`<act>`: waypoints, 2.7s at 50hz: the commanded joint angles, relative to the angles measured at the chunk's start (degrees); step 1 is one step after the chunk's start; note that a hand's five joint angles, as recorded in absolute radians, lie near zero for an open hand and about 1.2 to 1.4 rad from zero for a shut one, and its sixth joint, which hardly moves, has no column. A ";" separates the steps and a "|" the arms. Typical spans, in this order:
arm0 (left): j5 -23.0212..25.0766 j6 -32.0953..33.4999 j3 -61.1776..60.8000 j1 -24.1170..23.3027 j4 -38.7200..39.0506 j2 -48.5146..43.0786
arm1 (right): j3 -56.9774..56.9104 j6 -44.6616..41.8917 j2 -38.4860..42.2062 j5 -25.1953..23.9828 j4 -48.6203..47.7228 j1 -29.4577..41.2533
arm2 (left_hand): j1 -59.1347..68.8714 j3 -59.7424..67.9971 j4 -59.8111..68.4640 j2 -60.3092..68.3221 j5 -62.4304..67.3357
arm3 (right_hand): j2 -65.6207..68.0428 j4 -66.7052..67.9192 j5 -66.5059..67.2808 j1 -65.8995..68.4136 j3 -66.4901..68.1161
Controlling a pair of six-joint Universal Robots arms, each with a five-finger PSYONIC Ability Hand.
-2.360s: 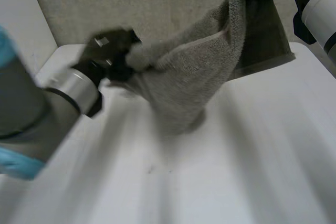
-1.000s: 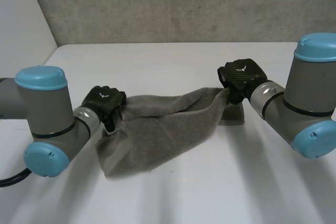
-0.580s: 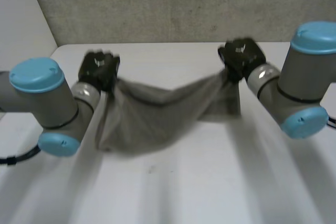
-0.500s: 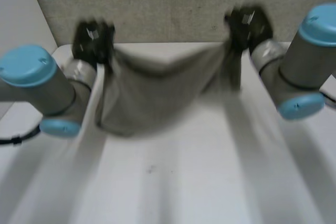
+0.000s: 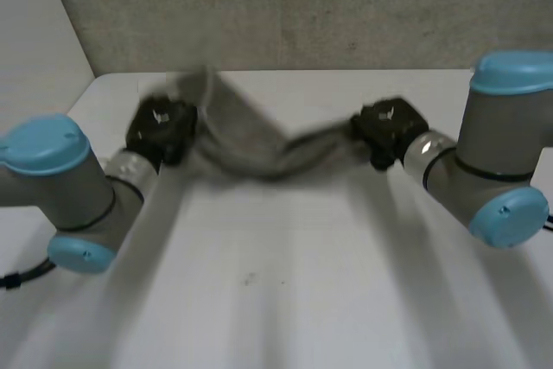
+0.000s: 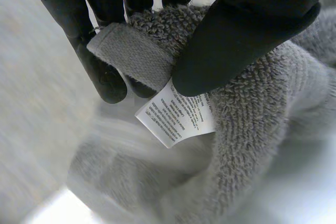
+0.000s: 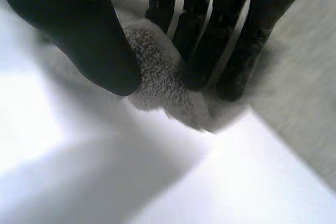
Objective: Fold the towel.
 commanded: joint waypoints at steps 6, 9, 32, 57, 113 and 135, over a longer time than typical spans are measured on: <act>-0.12 11.29 -6.21 1.09 -6.19 2.90 | 6.29 -1.75 -2.11 0.05 0.41 -1.90 | -22.88 -24.96 -25.02 -25.09 -24.38 | 12.53 11.20 18.36 17.60 11.69; -0.12 11.21 -7.09 1.09 -6.19 4.57 | 7.26 -1.75 -2.81 0.05 0.41 -2.16 | -34.15 -36.23 -36.29 -36.36 -35.65 | 12.53 11.20 18.36 17.60 11.69; -1.00 -6.44 -12.54 0.04 -15.33 14.59 | 10.08 -1.22 -3.69 0.14 -0.47 -3.74 | -29.61 -31.68 -31.74 -31.82 -31.10 | 12.53 11.20 18.36 17.60 11.69; -6.19 -0.40 -9.02 0.03 -10.76 6.85 | 12.01 -1.92 -2.82 0.05 -1.09 -3.57 | -22.21 -24.28 -24.35 -24.42 -23.71 | 12.53 11.20 18.36 17.60 11.69; -8.04 -0.22 -12.19 -4.98 -10.06 8.00 | 11.40 -3.42 -2.38 0.23 -1.53 -3.74 | 12.42 10.34 10.28 10.21 10.92 | 12.53 11.20 18.36 17.60 11.69; -7.95 -2.24 -3.32 -0.94 -15.85 42.00 | -4.51 -5.26 -30.59 -1.80 16.75 -10.07 | 12.42 10.34 10.28 10.21 10.92 | 12.53 11.20 18.36 17.60 11.69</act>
